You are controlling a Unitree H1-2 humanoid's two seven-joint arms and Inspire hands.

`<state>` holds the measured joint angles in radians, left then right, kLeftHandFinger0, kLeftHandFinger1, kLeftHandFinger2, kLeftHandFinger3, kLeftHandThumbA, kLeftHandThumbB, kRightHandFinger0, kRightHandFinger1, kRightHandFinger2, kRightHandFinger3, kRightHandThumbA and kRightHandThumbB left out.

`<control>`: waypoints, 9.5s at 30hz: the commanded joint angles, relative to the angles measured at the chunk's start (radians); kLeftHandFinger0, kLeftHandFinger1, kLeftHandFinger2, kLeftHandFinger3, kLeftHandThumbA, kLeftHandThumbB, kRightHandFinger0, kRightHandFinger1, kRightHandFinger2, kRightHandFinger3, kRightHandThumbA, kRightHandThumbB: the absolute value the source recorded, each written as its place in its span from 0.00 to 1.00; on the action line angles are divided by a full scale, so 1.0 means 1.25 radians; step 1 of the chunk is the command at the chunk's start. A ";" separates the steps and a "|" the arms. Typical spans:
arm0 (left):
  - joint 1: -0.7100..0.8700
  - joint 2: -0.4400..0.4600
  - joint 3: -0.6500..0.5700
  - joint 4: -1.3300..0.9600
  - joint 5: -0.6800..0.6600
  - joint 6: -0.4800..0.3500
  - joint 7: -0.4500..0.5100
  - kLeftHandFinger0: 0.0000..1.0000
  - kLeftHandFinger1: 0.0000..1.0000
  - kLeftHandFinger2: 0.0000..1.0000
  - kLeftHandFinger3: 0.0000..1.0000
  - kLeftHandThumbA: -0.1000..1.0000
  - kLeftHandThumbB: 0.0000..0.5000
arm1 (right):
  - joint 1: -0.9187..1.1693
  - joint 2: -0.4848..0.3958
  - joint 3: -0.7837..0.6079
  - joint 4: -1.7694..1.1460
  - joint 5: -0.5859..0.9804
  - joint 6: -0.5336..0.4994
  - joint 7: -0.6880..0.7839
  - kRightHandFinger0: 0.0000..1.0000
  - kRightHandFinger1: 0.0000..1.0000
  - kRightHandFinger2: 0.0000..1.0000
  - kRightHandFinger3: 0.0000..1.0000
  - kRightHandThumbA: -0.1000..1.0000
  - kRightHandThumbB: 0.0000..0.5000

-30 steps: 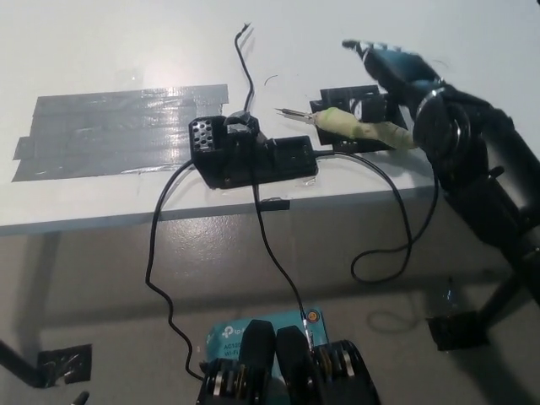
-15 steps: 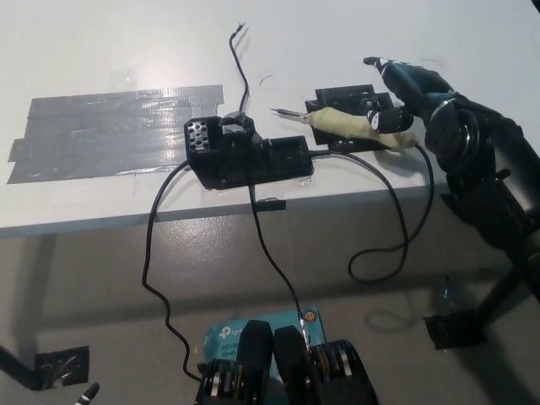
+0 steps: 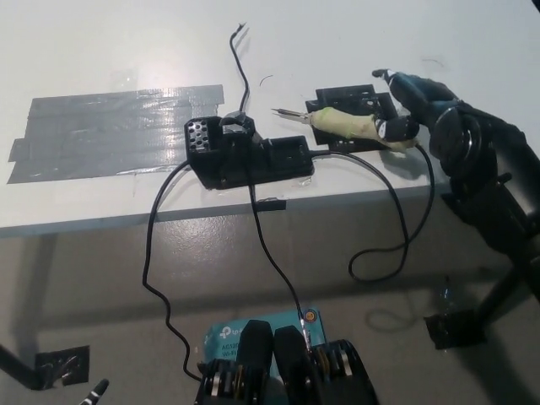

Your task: The robot uses its right hand to grab and lift the soldering gun kept on the middle of the table and puts it in its base

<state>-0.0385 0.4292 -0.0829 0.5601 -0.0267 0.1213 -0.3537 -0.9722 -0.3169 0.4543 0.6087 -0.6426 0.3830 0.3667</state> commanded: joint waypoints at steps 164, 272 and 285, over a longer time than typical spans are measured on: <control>-0.034 -0.029 -0.009 0.013 0.009 -0.038 -0.043 0.00 0.00 0.11 0.33 1.00 1.00 | -0.044 0.137 -0.140 -0.092 -0.346 0.070 0.047 1.00 1.00 1.00 1.00 0.40 0.96; -0.055 -0.072 -0.028 -0.025 0.007 0.004 -0.069 0.00 0.00 0.11 0.34 1.00 1.00 | -0.089 0.091 0.022 0.049 -0.204 0.034 0.024 1.00 1.00 1.00 1.00 0.95 0.28; -0.062 -0.074 -0.029 -0.015 0.015 0.008 -0.068 0.00 0.00 0.13 0.33 1.00 1.00 | -0.187 0.116 -0.016 0.067 -0.160 0.070 0.138 1.00 1.00 1.00 1.00 0.68 0.35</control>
<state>-0.1042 0.3351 -0.1227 0.5457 0.0073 0.1246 -0.4200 -1.1559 -0.1803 0.4492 0.7174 -0.8481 0.4556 0.4813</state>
